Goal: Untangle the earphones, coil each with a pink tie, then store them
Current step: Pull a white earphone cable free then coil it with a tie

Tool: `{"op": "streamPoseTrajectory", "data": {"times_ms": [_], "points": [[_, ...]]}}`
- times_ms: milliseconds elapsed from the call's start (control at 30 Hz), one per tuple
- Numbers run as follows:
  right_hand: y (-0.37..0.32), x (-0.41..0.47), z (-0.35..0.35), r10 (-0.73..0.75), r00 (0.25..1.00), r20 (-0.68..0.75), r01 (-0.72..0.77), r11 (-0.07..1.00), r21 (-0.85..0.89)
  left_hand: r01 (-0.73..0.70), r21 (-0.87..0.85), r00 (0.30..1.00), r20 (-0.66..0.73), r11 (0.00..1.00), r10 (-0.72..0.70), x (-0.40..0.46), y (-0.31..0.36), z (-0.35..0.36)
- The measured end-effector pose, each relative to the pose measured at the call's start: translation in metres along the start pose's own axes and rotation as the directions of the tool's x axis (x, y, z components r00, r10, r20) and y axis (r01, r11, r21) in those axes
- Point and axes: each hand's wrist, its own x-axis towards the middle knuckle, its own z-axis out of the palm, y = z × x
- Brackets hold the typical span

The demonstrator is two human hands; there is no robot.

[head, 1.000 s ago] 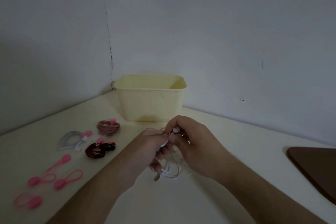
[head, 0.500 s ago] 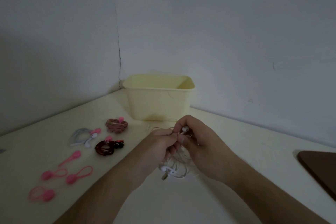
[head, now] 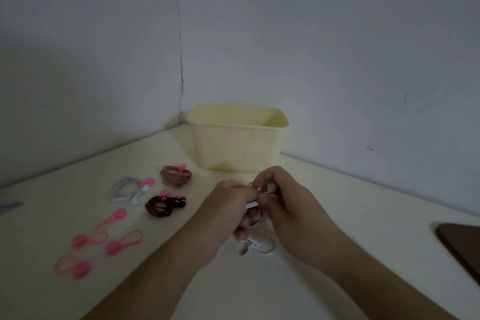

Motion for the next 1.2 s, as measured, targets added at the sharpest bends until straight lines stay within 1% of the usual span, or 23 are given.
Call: {"op": "streamPoseTrajectory", "data": {"times_ms": [133,300,433,533,700,833,933,1067,1133,1200], "points": [[-0.004,0.000,0.005,0.005,0.998,-0.058,-0.006,1.000,-0.023,-0.008,-0.045,1.000,0.024,0.999,0.009,0.003,-0.003,-0.009],[0.005,0.003,0.002,0.057,0.991,-0.120,-0.054,0.998,0.029,-0.070,-0.055,0.996,0.048,0.996,0.073,0.001,-0.005,-0.008],[0.011,0.006,-0.006,0.060,0.980,-0.187,-0.045,0.995,0.085,-0.161,-0.065,0.982,0.092,0.985,0.166,-0.004,-0.001,-0.006],[0.014,0.007,-0.007,0.075,0.969,-0.236,-0.041,0.988,0.148,-0.251,-0.010,0.967,0.045,0.968,0.251,-0.004,-0.003,-0.008],[0.012,0.007,-0.009,0.122,0.971,-0.204,-0.055,0.951,0.304,-0.334,0.041,0.939,-0.074,0.942,0.336,-0.002,-0.005,-0.007],[0.009,0.005,-0.013,0.144,0.982,-0.126,-0.078,0.902,0.426,-0.411,0.101,0.901,-0.106,0.906,0.421,0.001,-0.007,-0.008],[0.008,0.004,-0.013,0.141,0.981,-0.134,-0.071,0.902,0.426,-0.422,0.091,0.895,-0.114,0.902,0.431,0.003,-0.008,-0.008],[0.006,0.004,-0.011,0.164,0.971,-0.172,-0.085,0.915,0.394,-0.422,0.020,0.900,-0.107,0.906,0.422,0.001,-0.008,-0.007],[0.005,0.004,-0.012,0.190,0.968,-0.163,-0.105,0.898,0.427,-0.433,-0.004,0.898,-0.087,0.901,0.431,-0.001,-0.006,-0.007],[0.004,0.003,-0.013,0.207,0.969,-0.131,-0.122,0.872,0.475,-0.457,0.011,0.886,-0.081,0.889,0.456,-0.001,-0.006,-0.007]]}}
